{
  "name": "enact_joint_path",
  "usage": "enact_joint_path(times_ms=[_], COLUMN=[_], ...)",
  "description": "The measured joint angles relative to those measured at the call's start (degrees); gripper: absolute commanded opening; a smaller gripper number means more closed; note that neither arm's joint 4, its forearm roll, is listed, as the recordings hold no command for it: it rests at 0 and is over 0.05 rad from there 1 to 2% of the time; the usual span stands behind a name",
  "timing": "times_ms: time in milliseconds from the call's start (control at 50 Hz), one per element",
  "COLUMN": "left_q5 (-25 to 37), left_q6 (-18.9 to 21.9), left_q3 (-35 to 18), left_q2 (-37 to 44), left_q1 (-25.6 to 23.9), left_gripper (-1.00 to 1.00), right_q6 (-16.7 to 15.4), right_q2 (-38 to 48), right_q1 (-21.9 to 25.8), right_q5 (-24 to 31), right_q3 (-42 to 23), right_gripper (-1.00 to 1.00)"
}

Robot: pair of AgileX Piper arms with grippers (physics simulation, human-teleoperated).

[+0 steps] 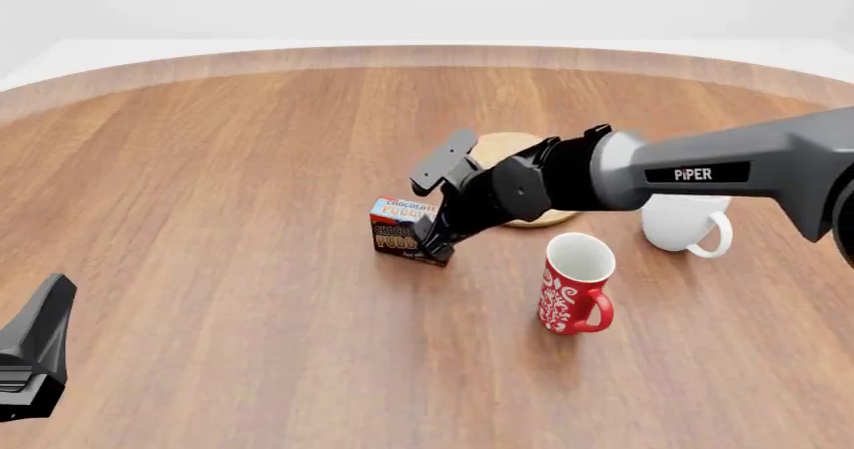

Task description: Put the chocolate pudding to the left of the plate.

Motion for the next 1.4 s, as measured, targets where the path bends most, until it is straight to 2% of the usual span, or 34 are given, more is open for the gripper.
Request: enact_joint_path(times_ms=[240,260,780,1160,1400], left_q5=[0.0,0.0,0.0,0.0,0.0], left_q6=[0.0,0.0,0.0,0.0,0.0], left_q3=[0.0,0.0,0.0,0.0,0.0], left_q2=[0.0,0.0,0.0,0.0,0.0], left_q1=[0.0,0.0,0.0,0.0,0.0], left_gripper=[1.0,1.0,1.0,1.0,1.0], right_q6=[0.36,0.37,-0.14,-1.94,-2.77], right_q2=[0.65,0.7,-2.1,-11.87,-16.84], right_q1=[0.08,0.05,0.5,-0.31,-0.74], right_q5=[-0.7,-0.73,-0.73,4.06,8.2], right_q3=[0.44,0.43,2.27,2.9,0.65], right_gripper=[1.0,-1.0,-1.0,-1.0,-1.0])
